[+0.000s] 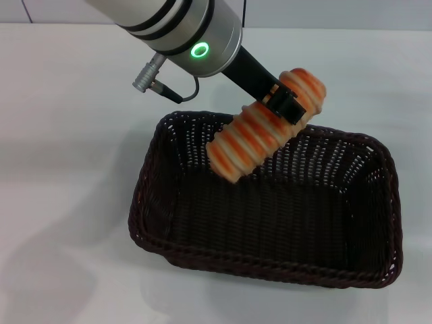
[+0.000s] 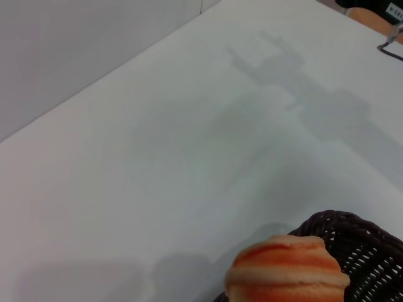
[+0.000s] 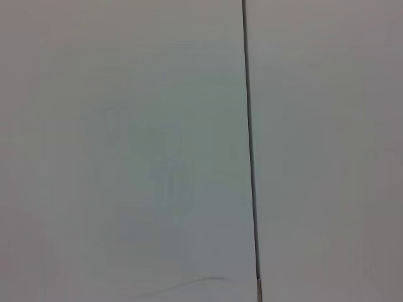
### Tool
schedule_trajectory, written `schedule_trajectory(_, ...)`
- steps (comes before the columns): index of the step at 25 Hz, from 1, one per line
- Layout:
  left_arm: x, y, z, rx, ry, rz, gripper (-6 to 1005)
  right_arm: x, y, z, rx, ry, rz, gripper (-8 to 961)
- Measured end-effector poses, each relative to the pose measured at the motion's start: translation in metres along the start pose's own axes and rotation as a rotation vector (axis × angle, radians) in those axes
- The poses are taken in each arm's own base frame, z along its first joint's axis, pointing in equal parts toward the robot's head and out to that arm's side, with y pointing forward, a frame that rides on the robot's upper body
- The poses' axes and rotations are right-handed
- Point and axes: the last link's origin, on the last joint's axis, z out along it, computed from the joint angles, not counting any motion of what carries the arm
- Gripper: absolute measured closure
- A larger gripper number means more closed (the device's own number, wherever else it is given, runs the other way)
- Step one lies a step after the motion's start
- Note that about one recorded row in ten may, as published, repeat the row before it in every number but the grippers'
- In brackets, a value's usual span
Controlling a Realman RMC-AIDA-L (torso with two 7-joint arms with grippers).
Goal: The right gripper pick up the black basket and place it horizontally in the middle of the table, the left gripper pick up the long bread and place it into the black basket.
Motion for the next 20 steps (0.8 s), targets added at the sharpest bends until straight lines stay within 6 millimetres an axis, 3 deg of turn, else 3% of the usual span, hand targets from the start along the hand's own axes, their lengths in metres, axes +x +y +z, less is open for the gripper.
schedule_trajectory(12,-0.012,-0.005,-0.001,0.011,0.007,-0.041,166,0.001,-0.006,-0.003,0.015,0.002,0.001,130)
schedule_trajectory(14,-0.028,-0.047,-0.01,0.215,0.185,-0.102,130,0.0,-0.01,-0.005,0.028,-0.01,0.003,130)
schedule_trajectory(17,-0.03,-0.057,-0.012,0.251,0.239,-0.116,131,-0.001,-0.011,-0.005,0.033,-0.019,0.003,130)
schedule_trajectory(18,-0.032,-0.067,-0.015,0.291,0.3,-0.128,132,-0.001,-0.012,-0.005,0.038,-0.023,0.001,130)
schedule_trajectory(19,-0.046,-0.097,-0.024,0.388,0.461,-0.179,132,-0.002,-0.016,-0.005,0.056,-0.039,-0.004,130)
schedule_trajectory(20,-0.046,-0.097,-0.024,0.388,0.461,-0.179,132,-0.002,-0.016,-0.005,0.056,-0.039,-0.004,130)
